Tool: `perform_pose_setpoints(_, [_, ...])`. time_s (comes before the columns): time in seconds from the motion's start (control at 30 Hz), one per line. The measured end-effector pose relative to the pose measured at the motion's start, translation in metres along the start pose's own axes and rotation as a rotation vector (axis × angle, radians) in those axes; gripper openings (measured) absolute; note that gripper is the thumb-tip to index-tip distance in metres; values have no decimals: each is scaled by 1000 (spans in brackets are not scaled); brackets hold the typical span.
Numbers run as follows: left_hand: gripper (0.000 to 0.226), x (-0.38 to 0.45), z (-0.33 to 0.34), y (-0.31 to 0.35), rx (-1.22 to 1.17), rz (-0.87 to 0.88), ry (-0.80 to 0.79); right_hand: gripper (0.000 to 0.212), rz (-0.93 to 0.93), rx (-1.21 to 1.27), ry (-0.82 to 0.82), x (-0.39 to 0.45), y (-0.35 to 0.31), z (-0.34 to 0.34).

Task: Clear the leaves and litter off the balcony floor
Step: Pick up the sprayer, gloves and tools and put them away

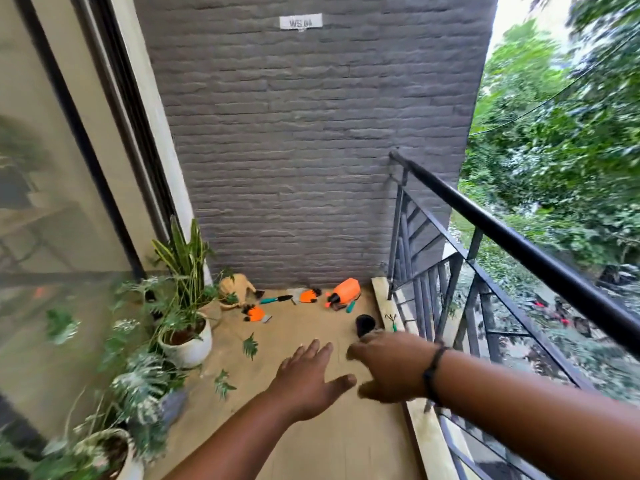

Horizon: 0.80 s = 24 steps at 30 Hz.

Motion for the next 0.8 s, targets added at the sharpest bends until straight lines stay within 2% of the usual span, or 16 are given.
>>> perform_pose_setpoints(0.2, [75,55,-1,-57,93,4,-3,51,85,118,-43,93,-30,43])
perform_pose_setpoints(0.53, [90,131,-30,-214,154,-72,-41,74,248,285,8,247,-39,36])
perform_pose_setpoints(0.8, [92,205,-51,-260,149,-92,-96,71,302,335,-68,322,7,29])
Point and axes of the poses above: each hand's wrist, its own x-axis towards the middle knuckle, its own z-axis out of the palm, y = z × x, the point moved 7 cm from there along x, towards the middle knuckle, and after that the axes turned 10 degrees about x, right-handed, at the moved point
